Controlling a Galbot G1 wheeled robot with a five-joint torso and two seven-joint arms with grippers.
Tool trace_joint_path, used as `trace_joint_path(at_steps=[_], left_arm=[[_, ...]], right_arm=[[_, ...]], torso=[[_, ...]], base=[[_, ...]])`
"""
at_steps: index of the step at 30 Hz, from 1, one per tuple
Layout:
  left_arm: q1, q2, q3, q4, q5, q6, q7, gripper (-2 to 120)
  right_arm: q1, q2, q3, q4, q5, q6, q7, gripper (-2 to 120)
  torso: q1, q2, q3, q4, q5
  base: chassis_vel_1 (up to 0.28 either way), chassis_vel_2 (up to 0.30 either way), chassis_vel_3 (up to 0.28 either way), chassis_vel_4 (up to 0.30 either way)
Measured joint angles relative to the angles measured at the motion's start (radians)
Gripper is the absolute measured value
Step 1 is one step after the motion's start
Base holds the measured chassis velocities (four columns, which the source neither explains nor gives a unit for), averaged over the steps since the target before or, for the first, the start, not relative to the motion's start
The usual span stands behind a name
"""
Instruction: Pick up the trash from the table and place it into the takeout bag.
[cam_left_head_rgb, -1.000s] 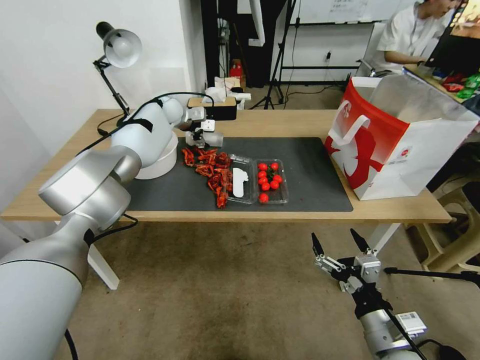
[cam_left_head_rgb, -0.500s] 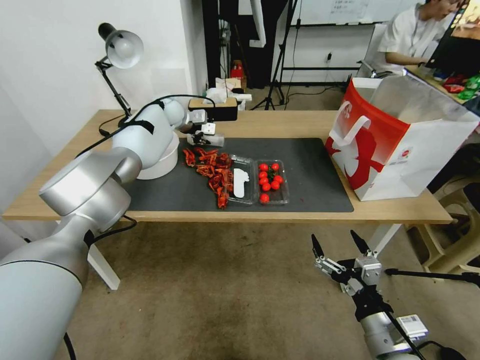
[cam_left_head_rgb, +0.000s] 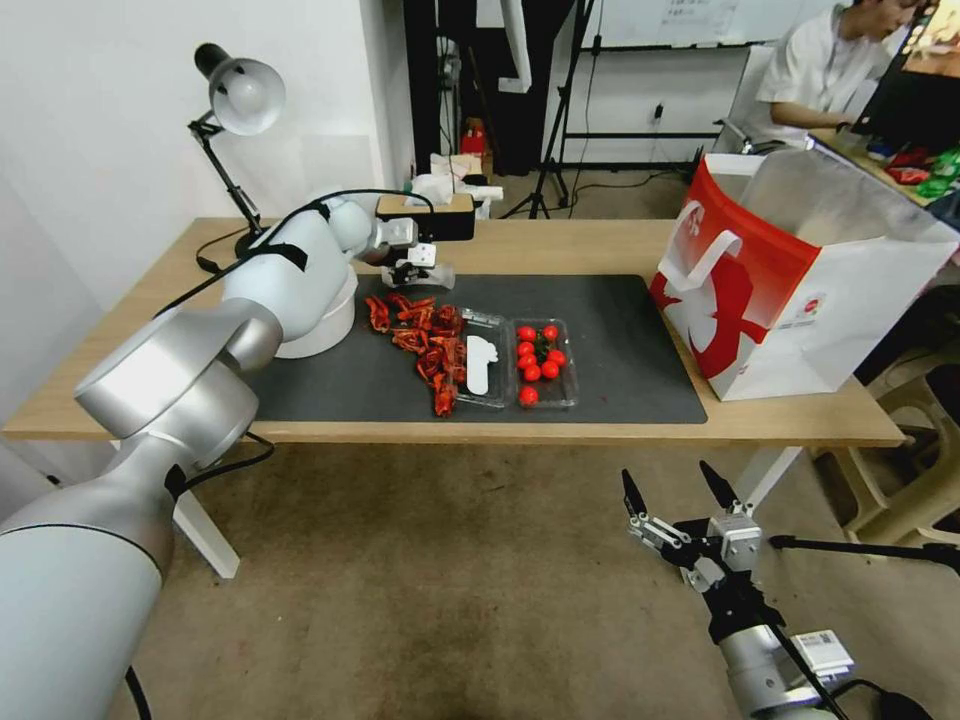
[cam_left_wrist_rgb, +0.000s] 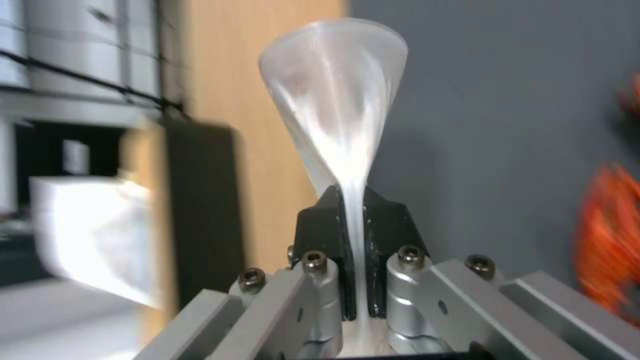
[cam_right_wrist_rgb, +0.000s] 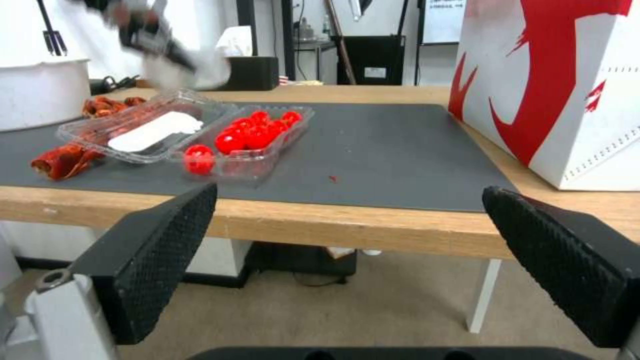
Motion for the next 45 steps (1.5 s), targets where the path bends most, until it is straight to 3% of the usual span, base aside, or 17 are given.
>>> trace_joint_path(at_steps=[6, 12, 13, 14, 16, 17, 19, 20, 23, 28, 30, 38, 45], left_arm=[[-0.042, 0.005, -0.007, -0.156, -0.113, 0.002, -0.033, 1], [-0.079, -0.043, 0.007, -0.221, -0.202, 0.002, -0.08, 1], [-0.092, -0.07, 0.029, -0.243, -0.264, -0.001, -0.123, 1], [-0.092, -0.07, 0.029, -0.243, -0.264, -0.001, -0.123, 1], [-0.103, -0.118, 0.062, -0.27, -0.39, -0.024, -0.223, 1], [-0.103, -0.118, 0.062, -0.27, -0.39, -0.024, -0.223, 1], [-0.108, -0.17, 0.081, -0.297, -0.492, -0.042, -0.327, 1], [-0.108, -0.17, 0.081, -0.297, -0.492, -0.042, -0.327, 1], [-0.117, -0.233, 0.127, -0.348, -0.662, -0.044, -0.441, 1], [-0.127, -0.261, 0.189, -0.407, -0.795, -0.039, -0.51, 1], [-0.124, -0.264, 0.256, -0.481, -0.907, -0.036, -0.546, 1], [-0.078, -0.261, 0.338, -0.541, -0.912, -0.095, -0.565, 1], [-0.05, -0.259, 0.385, -0.548, -0.91, -0.104, -0.57, 1]], right_arm=[[0.007, -0.002, 0.0, 0.003, 0.001, 0.001, 0.0, 100], [0.007, 0.0, 0.001, 0.005, 0.001, 0.001, 0.001, 100], [0.007, 0.001, 0.002, 0.005, 0.001, 0.001, 0.002, 100], [0.007, 0.001, 0.002, 0.005, 0.001, 0.001, 0.002, 100], [0.007, 0.006, 0.002, 0.006, 0.001, 0.001, 0.002, 100], [0.007, 0.006, 0.002, 0.006, 0.001, 0.001, 0.002, 100], [0.006, 0.01, -0.001, 0.006, -0.001, 0.001, 0.002, 100], [0.006, 0.01, -0.001, 0.006, -0.001, 0.001, 0.002, 100], [0.004, 0.015, -0.002, 0.007, -0.003, 0.001, 0.002, 100], [-0.001, 0.017, 0.0, 0.011, -0.005, 0.001, 0.002, 100], [-0.007, 0.018, 0.003, 0.012, -0.005, 0.001, 0.002, 100], [-0.011, 0.016, 0.003, 0.012, -0.005, 0.001, 0.0, 100], [-0.015, 0.011, 0.001, 0.007, -0.004, 0.001, -0.002, 100]], torso=[[0.0, 0.0, 0.0, 0.0004, 0.0006], [0.0, 0.0, -0.001, 0.0003, 0.0008], [-0.001, 0.0, -0.001, 0.0, 0.0009], [-0.001, 0.0, -0.001, 0.0, 0.0009], [0.0, 0.0, -0.001, 0.0001, 0.0008], [0.0, 0.0, -0.001, 0.0001, 0.0008], [-0.001, 0.0, -0.001, 0.0, 0.0009], [-0.001, 0.0, -0.001, 0.0, 0.0009], [-0.001, 0.0, -0.001, 0.0001, 0.0009], [-0.001, 0.0, -0.001, -0.0001, 0.0009], [-0.001, 0.0, -0.001, 0.0003, 0.0006], [-0.001, 0.0, -0.001, 0.0004, 0.0005], [-0.001, 0.0, -0.001, 0.0004, 0.0005]], base=[[0.0, 0.0, 0.0, 0.0], [0.0, 0.0, 0.0, 0.0], [0.0, 0.0, 0.0, 0.0], [0.0, 0.0, 0.0, 0.0], [0.0, 0.0, 0.0, 0.0], [0.0, 0.0, 0.0, 0.0], [0.0, 0.0, 0.0, 0.0], [0.0, 0.0, 0.0, 0.0], [0.0, 0.0, 0.0, 0.0], [0.0, 0.0, 0.0, 0.0], [0.0, 0.0, 0.0, 0.0], [0.0, 0.0, 0.0, 0.0], [0.0, 0.0, 0.0, 0.0]])
